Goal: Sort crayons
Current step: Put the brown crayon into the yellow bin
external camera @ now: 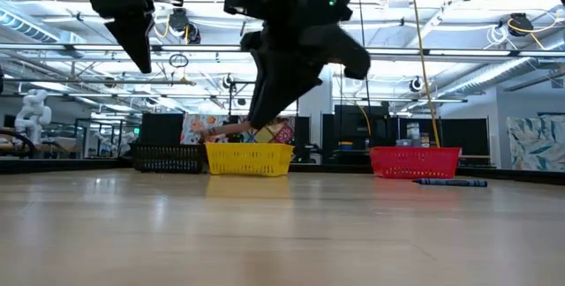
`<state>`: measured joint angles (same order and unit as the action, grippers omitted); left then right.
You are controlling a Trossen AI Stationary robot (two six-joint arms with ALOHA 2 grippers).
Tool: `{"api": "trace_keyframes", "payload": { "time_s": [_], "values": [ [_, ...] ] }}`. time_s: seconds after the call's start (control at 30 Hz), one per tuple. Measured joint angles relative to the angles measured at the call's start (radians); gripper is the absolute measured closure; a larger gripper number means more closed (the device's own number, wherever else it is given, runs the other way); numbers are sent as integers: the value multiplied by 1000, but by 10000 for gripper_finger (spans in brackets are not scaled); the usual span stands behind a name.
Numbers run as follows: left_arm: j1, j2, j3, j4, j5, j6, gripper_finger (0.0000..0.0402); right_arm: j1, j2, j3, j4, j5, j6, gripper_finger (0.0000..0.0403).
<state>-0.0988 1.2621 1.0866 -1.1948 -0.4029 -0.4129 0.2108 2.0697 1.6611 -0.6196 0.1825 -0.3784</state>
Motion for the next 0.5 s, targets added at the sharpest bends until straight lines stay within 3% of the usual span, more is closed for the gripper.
{"api": "trace_keyframes", "payload": {
  "time_s": [0.23, 0.5],
  "values": [
    [29, 0, 0, -137, -78, -1, 331, -92, -5, 0, -59, 0, 25, 403],
    [37, 0, 0, -142, -79, 0, 331, -217, -40, 0, -56, 1, -22, 403]
  ]
}}
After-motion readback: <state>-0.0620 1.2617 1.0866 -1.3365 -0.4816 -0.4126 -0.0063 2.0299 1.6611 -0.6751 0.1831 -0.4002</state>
